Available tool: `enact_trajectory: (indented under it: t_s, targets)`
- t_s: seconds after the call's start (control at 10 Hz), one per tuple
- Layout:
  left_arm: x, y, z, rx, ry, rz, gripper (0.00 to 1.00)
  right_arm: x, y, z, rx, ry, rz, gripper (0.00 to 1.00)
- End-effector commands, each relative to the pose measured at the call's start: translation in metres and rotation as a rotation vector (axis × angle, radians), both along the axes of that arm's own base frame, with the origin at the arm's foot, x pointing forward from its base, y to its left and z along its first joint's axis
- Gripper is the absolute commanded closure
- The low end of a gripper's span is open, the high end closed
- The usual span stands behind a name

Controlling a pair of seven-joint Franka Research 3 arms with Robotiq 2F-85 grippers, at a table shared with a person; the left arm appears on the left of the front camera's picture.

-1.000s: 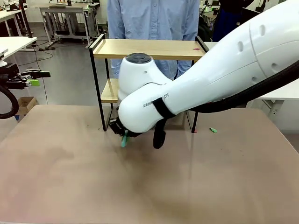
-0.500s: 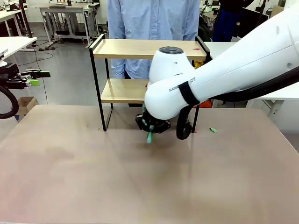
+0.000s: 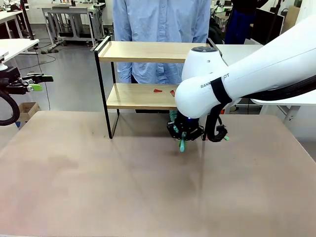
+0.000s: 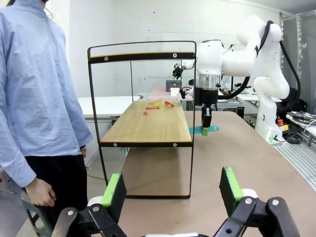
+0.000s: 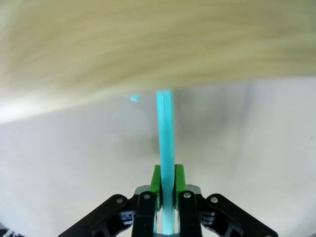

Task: Clean the shelf.
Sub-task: Clean the specific section of the Shelf indicated by the human with the Duster.

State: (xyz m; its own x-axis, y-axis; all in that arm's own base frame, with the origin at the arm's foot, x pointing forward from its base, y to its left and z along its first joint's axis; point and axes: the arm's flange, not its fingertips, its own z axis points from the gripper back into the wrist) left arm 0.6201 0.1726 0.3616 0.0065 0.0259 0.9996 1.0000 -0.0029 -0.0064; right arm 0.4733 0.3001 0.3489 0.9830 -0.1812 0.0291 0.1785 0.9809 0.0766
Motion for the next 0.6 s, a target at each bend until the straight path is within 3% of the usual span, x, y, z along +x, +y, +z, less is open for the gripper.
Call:
enact_trajectory:
  t_s: [0.0, 0.3, 0.4, 0.5]
  targets:
    - [-0.002, 0.0, 0.003, -0.002, -0.007, 0.001, 0.0, -0.005, -0.027, 0.0, -0.046, 0.024, -0.014, 0.87]
    - [-0.002, 0.0, 0.003, -0.002, -0.007, 0.001, 0.0, -0.024, -0.056, 0.017, -0.085, -0.028, -0.067, 0.87]
    - [-0.002, 0.0, 0.003, -0.002, -0.007, 0.001, 0.0, -0.037, -0.043, 0.028, 0.004, -0.083, -0.031, 0.87]
    - [-0.002, 0.0, 0.003, -0.002, -0.007, 0.001, 0.0, -0.007, -0.036, 0.008, -0.05, 0.003, -0.027, 0.87]
